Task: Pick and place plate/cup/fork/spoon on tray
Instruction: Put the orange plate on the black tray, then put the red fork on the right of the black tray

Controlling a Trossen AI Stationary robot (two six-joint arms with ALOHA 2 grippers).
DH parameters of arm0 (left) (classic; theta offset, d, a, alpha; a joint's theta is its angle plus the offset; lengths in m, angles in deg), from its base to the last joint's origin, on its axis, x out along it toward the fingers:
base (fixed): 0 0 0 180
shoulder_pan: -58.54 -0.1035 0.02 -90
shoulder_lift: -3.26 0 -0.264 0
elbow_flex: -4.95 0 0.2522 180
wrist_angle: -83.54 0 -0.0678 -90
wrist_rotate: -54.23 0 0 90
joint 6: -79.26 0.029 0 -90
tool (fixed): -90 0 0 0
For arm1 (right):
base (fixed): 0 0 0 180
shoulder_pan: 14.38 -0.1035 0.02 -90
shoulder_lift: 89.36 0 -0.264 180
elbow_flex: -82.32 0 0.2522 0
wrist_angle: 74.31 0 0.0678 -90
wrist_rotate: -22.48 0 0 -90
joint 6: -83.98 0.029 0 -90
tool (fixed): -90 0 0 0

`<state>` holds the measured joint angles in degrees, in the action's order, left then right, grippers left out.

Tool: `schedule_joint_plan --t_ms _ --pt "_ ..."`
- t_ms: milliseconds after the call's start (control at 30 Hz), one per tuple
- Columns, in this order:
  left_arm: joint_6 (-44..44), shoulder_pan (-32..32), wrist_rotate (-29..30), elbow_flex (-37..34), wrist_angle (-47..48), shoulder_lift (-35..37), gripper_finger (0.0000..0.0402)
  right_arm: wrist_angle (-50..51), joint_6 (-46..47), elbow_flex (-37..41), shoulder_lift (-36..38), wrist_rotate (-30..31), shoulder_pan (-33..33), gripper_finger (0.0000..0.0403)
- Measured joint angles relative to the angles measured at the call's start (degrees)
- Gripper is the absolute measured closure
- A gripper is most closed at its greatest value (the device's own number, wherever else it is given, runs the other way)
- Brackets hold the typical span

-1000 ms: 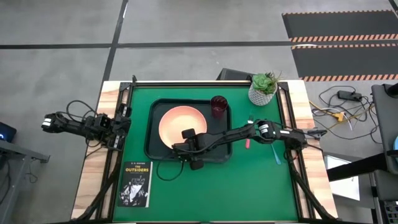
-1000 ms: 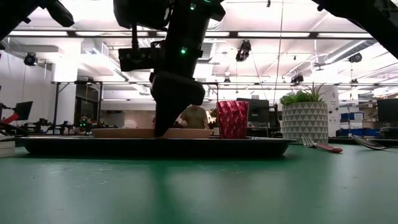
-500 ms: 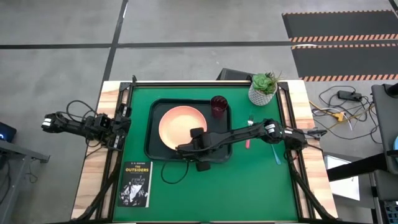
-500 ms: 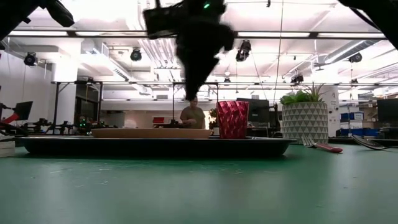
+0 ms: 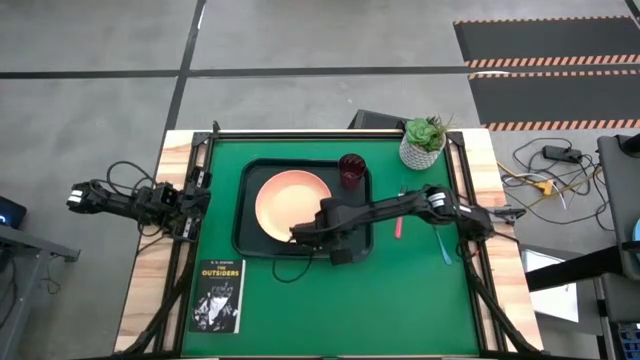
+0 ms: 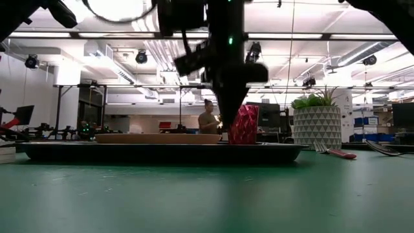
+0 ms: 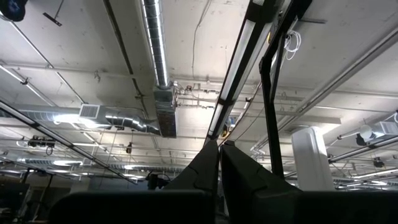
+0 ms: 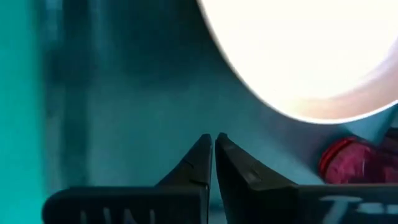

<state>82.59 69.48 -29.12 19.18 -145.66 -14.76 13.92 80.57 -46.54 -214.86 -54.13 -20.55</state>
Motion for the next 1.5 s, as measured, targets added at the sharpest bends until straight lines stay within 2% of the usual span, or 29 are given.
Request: schedule_joint_plan --t_ms 200,433,533,667,767,833,967,1167,1333,1500 --pt "0.02 0.00 0.00 0.00 0.00 0.00 0.0402 -6.82 -1.99 5.55 0.00 0.17 3.82 0.0394" --pt "0.03 0.00 0.00 0.00 -0.02 0.00 0.0402 -17.18 -4.19 6.80 -0.11 0.28 5.35 0.0394" --pt "0.04 0.01 0.00 0.00 -0.02 0.00 0.0402 -16.63 -4.22 5.44 -0.17 0.22 5.17 0.0394" --pt "0.04 0.00 0.00 0.00 -0.02 0.00 0.0402 -8.64 -1.31 2.31 0.38 0.21 4.29 0.0394" --pt "0.02 0.00 0.00 0.00 -0.02 -0.02 0.0402 -2.84 3.16 1.61 2.95 0.07 2.37 0.0394" --pt "0.02 0.00 0.00 0.00 0.00 -0.04 0.0402 -2.37 5.75 3.00 5.77 -0.04 0.84 0.0394" --pt "0.00 0.00 0.00 0.00 0.02 -0.27 0.0402 -7.53 10.22 10.88 13.75 -0.13 -1.94 0.0394" --pt "-0.02 0.00 0.01 0.00 0.00 -0.26 0.0402 -26.99 20.69 31.07 28.13 0.42 -3.35 0.0394" --pt "-0.02 0.01 0.00 0.00 0.04 -0.33 0.0402 -27.65 39.48 45.02 38.17 5.03 -2.82 0.0394" --pt "0.00 0.00 0.00 0.00 0.02 -0.33 0.0402 -27.09 62.97 57.74 46.94 4.85 -0.02 0.0394"
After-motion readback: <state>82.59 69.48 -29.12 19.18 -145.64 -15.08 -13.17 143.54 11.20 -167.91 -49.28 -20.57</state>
